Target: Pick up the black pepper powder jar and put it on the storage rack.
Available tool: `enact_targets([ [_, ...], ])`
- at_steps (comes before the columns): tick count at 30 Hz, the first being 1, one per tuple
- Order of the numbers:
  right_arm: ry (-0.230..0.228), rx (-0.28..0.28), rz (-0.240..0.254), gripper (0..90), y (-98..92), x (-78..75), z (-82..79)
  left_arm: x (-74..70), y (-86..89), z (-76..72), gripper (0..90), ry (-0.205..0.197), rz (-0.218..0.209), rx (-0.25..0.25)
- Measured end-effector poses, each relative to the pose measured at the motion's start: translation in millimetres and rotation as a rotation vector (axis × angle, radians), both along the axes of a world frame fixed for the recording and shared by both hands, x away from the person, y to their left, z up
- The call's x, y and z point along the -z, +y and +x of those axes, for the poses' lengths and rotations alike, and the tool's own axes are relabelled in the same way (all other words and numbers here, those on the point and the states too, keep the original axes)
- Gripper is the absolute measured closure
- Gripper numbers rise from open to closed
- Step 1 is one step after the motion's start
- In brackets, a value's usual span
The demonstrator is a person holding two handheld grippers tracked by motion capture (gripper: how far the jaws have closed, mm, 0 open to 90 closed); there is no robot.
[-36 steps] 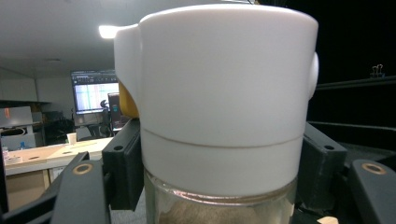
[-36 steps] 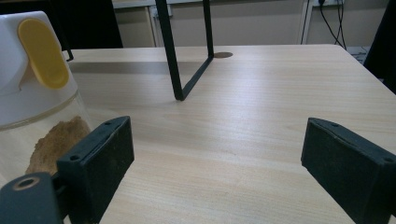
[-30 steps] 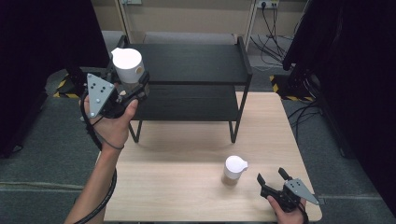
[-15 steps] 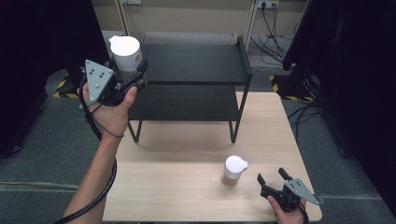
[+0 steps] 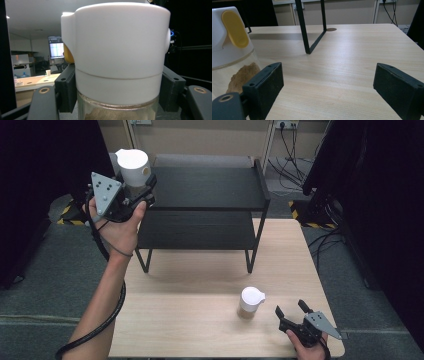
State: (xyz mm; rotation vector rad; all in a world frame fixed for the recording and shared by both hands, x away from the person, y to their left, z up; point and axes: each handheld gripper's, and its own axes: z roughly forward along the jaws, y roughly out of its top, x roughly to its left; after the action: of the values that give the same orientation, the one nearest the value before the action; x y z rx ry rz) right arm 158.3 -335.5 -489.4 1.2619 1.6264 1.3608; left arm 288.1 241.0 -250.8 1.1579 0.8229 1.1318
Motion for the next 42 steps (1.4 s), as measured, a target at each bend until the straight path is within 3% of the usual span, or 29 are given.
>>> enact_targets([
  [24, -0.001, -0.001, 0.001, 9.7, 0.0, 0.2, -0.3, -2.4, 1.5, 30.3, 30.7, 0.087, -0.01, -0.068],
  [42, -0.003, -0.003, -0.003, 9.7, 0.0, 0.3, -0.3, 0.2, 3.9, 40.6, 30.6, 0.117, -0.033, -0.072],
])
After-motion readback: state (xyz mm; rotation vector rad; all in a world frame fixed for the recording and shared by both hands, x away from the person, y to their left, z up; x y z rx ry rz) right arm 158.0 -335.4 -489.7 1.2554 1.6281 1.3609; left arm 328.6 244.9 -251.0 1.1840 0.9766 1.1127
